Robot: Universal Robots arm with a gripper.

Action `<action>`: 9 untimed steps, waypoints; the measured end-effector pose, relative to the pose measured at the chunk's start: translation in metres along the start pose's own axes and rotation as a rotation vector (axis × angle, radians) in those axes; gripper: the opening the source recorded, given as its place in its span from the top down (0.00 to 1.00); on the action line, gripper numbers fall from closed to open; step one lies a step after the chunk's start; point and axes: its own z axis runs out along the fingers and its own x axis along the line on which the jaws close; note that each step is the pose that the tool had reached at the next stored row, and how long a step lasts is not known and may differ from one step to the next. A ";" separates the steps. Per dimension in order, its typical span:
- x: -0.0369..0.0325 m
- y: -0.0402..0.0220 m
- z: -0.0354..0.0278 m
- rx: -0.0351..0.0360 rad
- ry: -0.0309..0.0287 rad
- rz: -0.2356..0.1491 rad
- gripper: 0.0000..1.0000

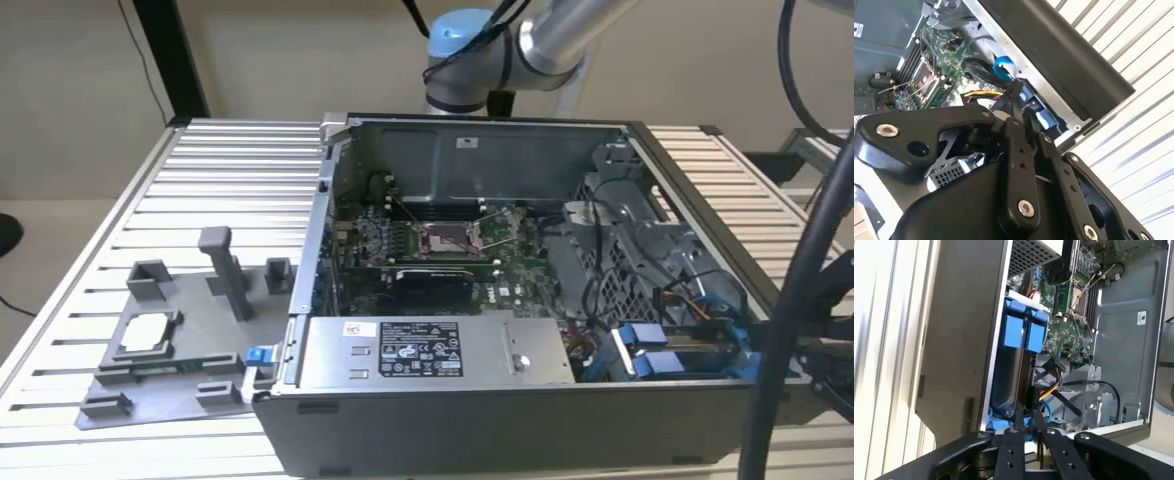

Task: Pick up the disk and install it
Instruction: 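Insert the second disk wire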

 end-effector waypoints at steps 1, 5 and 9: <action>0.0006 -0.0006 0.0001 0.0004 -0.0039 0.000 0.00; 0.0035 -0.0009 0.0036 0.0012 -0.0077 -0.001 0.00; 0.0003 -0.0025 0.0097 0.0012 -0.0078 -0.001 0.00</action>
